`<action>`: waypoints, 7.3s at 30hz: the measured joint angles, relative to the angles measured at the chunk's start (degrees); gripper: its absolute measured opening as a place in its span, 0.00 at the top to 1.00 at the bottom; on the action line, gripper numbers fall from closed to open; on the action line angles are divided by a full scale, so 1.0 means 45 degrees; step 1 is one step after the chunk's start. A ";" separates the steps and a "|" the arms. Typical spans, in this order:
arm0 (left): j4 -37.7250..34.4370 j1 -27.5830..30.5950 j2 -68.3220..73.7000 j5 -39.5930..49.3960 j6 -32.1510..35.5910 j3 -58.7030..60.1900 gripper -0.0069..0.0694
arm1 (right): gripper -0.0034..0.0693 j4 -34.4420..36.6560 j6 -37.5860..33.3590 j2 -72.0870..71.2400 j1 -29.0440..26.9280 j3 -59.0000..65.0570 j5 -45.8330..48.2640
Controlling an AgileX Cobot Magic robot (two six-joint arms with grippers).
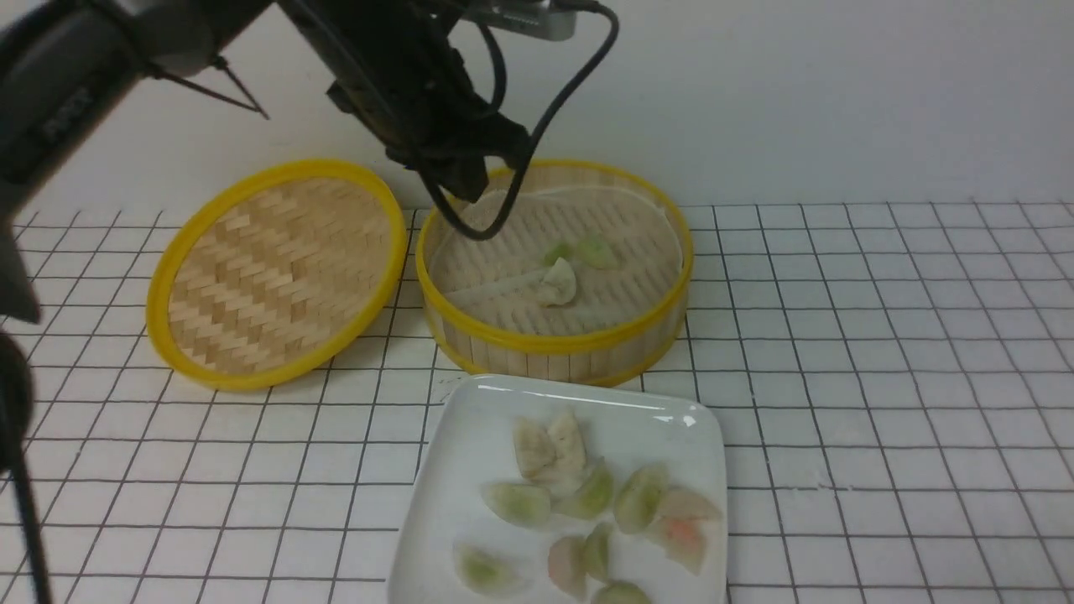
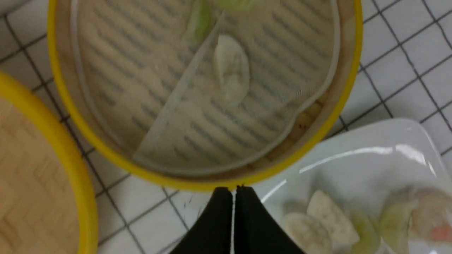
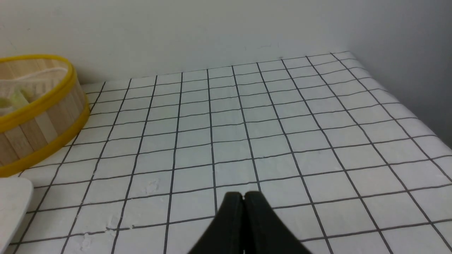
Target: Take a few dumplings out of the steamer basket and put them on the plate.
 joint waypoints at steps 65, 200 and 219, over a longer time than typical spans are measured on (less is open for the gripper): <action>-0.0097 -0.1558 -0.3342 -0.0461 -0.0088 0.8504 0.62 | 0.97 0.0010 0.0000 0.0000 0.0000 0.0000 0.0000; 0.2228 -0.4470 -1.1056 -0.4601 -0.2944 1.0102 0.92 | 0.97 0.0010 0.0000 0.0000 0.0000 0.0000 0.0000; 0.2813 -0.4470 -1.5465 -0.5740 -0.2936 1.2866 0.92 | 0.97 0.0010 0.0000 0.0000 0.0000 0.0000 0.0000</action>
